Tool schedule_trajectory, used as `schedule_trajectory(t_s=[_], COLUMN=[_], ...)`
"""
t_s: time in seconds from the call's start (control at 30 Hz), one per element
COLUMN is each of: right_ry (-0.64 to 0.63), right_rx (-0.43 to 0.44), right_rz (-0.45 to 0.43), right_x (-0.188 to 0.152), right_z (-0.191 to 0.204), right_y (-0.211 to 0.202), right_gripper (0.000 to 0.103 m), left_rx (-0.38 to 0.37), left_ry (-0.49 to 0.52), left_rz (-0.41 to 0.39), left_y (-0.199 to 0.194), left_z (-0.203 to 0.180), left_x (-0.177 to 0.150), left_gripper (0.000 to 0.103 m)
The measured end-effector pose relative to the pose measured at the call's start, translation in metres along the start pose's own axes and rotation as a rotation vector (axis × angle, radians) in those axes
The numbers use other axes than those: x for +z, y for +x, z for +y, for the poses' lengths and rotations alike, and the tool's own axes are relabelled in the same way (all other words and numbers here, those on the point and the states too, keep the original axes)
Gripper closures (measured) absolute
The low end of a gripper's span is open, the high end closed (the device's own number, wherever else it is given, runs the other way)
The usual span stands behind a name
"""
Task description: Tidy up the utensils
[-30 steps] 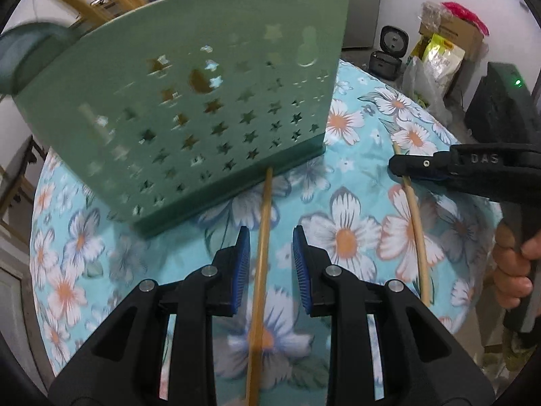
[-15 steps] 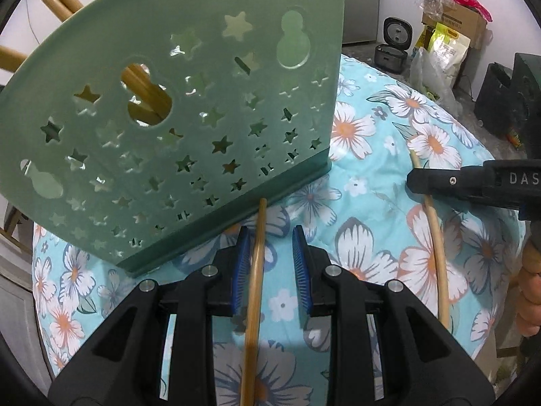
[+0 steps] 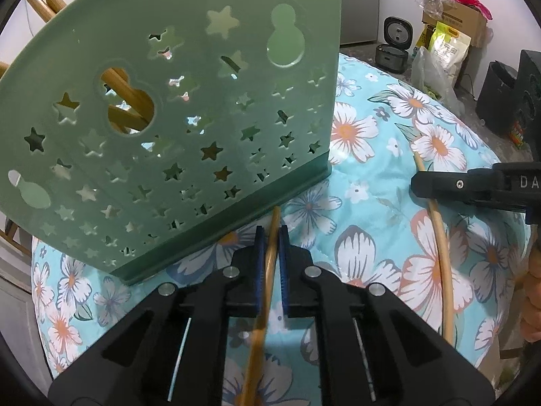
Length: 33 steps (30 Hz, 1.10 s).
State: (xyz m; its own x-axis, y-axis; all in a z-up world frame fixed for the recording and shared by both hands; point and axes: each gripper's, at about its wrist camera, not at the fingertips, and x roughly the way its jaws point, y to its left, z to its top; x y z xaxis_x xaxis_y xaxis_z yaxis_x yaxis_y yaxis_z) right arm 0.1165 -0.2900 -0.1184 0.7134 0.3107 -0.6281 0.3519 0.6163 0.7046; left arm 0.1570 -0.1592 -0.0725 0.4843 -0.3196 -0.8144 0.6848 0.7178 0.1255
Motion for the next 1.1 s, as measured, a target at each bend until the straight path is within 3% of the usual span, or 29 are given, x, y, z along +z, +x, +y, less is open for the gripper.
schedule_trajectory(t_s=[0.43, 0.63, 0.77, 0.93, 1.1], right_ry=[-0.007, -0.061, -0.114, -0.155, -0.216], right_rx=[0.048, 0.070, 0.070, 0.078, 0.092], right_rz=[-0.052, -0.121, -0.162, -0.207, -0.258], right_x=[0.001, 0.004, 0.005, 0.006, 0.007], right_z=[0.016, 0.038, 0.056, 0.071, 0.088], right_y=[-0.020, -0.048, -0.066, -0.082, -0.100], right_gripper=[0.094, 0.096, 0.096, 0.096, 0.096], left_rx=[-0.020, -0.109, -0.210, -0.229, -0.295], left_ry=[-0.051, -0.129, -0.201, -0.229, -0.288], left_rz=[-0.097, -0.198, -0.285, -0.360, -0.410], left_y=[-0.036, -0.085, -0.128, -0.164, -0.197], left_z=[0.007, 0.026, 0.047, 0.066, 0.088], left_x=[0.006, 0.010, 0.014, 0.014, 0.019], left_gripper=[0.098, 0.098, 0.098, 0.098, 0.098])
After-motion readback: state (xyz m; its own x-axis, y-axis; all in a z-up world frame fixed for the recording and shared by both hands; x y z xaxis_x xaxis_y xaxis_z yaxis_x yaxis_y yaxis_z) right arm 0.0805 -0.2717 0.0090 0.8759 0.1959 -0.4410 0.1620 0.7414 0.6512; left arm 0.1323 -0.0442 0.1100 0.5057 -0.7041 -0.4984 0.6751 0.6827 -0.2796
